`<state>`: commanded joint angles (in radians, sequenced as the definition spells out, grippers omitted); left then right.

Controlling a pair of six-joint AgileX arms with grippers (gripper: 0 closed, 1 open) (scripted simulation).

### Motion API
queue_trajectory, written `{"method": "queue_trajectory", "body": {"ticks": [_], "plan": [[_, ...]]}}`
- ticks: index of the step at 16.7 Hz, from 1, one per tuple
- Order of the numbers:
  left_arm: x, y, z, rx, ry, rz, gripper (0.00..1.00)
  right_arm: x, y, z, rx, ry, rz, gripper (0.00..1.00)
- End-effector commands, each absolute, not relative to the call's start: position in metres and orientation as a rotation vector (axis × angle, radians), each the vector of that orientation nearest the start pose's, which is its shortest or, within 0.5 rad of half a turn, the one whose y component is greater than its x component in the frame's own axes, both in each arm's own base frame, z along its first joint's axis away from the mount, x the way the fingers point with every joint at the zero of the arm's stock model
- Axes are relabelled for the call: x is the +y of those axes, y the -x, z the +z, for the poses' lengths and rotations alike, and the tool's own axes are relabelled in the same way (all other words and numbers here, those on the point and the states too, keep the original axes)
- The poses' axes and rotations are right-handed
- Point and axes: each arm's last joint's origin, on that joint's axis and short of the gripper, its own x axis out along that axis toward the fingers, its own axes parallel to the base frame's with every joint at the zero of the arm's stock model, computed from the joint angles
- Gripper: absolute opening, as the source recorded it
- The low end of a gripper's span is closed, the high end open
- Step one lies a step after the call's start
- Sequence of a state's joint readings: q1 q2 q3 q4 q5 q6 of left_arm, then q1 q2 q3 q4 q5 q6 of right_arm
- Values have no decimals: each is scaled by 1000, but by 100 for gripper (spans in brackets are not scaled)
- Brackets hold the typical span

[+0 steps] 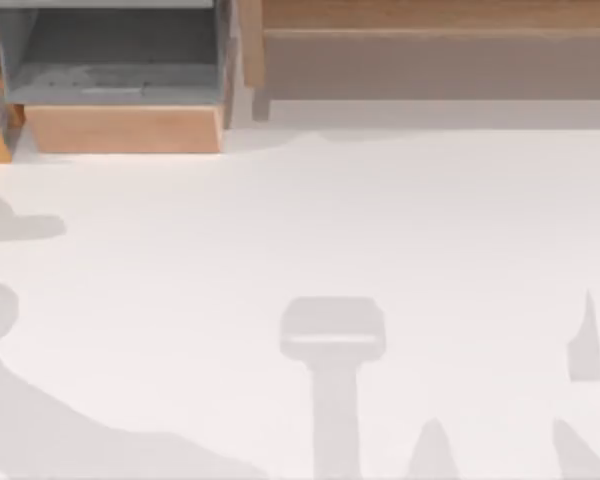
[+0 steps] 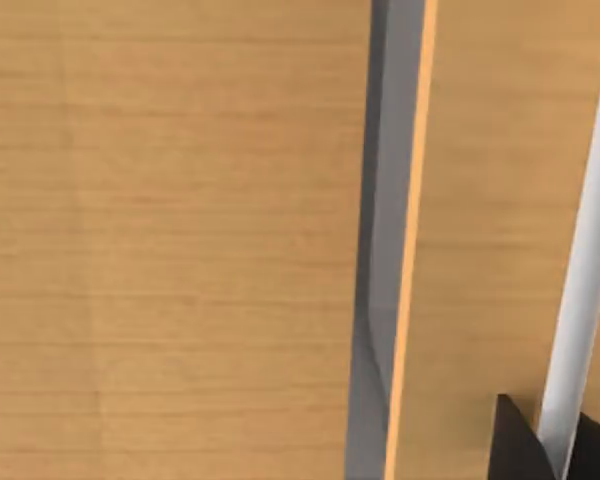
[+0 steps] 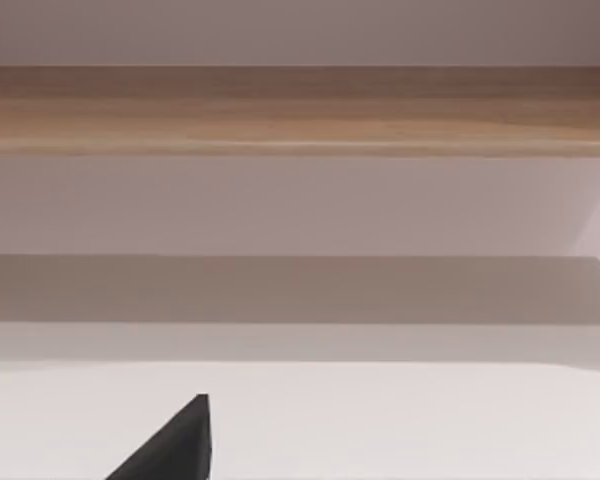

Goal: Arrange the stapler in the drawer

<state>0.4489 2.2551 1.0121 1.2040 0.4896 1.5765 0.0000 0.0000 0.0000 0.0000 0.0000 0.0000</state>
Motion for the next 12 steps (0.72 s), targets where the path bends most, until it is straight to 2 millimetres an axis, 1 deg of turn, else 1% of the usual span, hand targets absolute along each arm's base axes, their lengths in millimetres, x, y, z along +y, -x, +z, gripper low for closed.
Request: {"method": "queue_trajectory", "body": {"ticks": [4, 6, 8, 11, 12], "plan": [[176, -422, 90, 6, -1553, -23, 0, -1, -106, 160, 0, 0, 0, 100], [174, -435, 90, 9, -1551, -25, 0, -1, -106, 160, 0, 0, 0, 100], [173, -439, 90, 11, -1548, -28, 0, -1, -106, 160, 0, 0, 0, 100], [173, -439, 90, 11, -1548, -28, 0, -1, -106, 160, 0, 0, 0, 100], [173, -439, 90, 11, -1548, -28, 8, -1, -106, 160, 0, 0, 0, 100]]}}
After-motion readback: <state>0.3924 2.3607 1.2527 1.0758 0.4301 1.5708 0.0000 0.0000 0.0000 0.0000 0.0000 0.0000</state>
